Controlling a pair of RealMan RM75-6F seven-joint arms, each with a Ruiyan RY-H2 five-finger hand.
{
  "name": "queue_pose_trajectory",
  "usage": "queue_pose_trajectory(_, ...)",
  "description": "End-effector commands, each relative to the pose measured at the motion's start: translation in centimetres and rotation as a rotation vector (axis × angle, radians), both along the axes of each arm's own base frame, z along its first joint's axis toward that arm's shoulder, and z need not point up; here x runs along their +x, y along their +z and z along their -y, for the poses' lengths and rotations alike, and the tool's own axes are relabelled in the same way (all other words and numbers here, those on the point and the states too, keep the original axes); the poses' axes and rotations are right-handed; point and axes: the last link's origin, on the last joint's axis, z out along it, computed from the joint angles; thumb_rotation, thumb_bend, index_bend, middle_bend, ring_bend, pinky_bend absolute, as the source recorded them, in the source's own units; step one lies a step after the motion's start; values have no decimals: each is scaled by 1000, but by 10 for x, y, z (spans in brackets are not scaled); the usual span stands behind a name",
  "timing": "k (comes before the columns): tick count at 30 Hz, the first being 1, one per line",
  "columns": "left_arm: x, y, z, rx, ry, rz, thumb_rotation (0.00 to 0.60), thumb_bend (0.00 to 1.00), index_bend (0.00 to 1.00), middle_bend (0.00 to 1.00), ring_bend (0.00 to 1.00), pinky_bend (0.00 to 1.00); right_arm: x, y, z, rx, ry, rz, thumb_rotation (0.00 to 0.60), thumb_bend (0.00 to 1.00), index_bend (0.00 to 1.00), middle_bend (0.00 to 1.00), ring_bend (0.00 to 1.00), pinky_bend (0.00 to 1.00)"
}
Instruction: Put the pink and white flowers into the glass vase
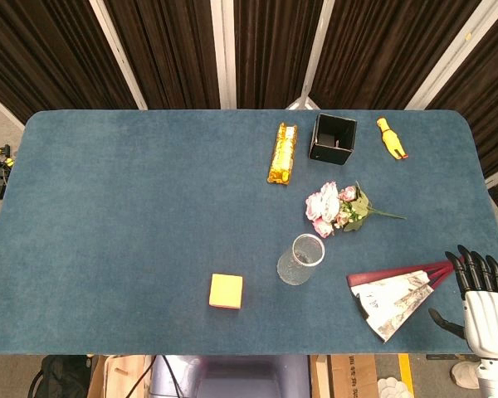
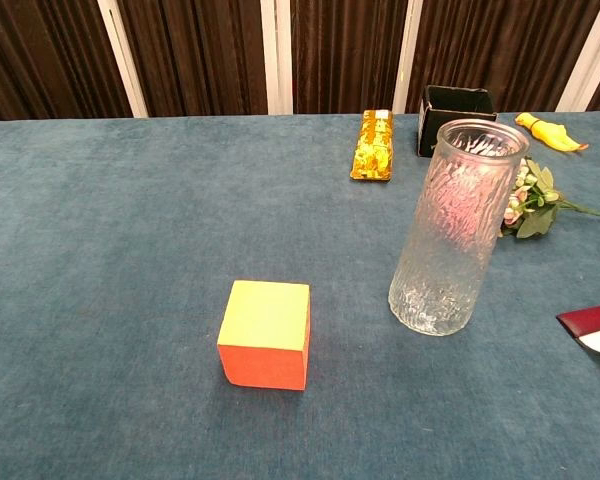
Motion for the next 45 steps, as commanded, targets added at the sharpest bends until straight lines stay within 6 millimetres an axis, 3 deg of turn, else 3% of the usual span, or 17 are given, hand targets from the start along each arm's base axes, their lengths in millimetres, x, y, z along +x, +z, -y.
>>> queue_pose_trajectory(1, 0, 2, 2, 7, -3, 5, 600, 248, 88, 0, 0, 20, 0, 0, 0, -1, 1, -2, 600, 40, 128, 75, 48, 0)
queue_pose_trajectory(22, 1, 3, 0, 35, -22, -2, 600, 248, 88, 0, 0, 20, -2, -6, 3, 56, -11, 36, 600, 40, 128, 75, 48, 0)
queue_pose_trajectory(29, 3, 5, 6, 53, -35, 2, 600, 248, 88, 0, 0, 20, -2, -10, 17, 104, 18, 96, 600, 40, 128, 74, 48, 0)
queue_pose_trajectory(31, 3, 4, 5, 51, -35, 0, 600, 248, 87, 0, 0, 20, -1, -8, 32, 128, 27, 127, 600, 40, 128, 65, 48, 0)
queue_pose_trajectory(32, 4, 2, 4, 46, -35, -4, 600, 248, 87, 0, 0, 20, 8, -2, 61, 116, 68, 165, 600, 40, 128, 56, 48, 0)
queue_pose_trajectory(38, 5, -1, 0, 50, -16, -14, 600, 248, 87, 0, 0, 20, 21, -4, 138, 153, 73, 169, 600, 40, 107, 41, 45, 0)
queue_pose_trajectory(45, 3, -1, -1, 60, 6, -25, 600, 248, 87, 0, 0, 20, 28, -20, 190, 266, 2, 127, 600, 40, 88, 37, 37, 0)
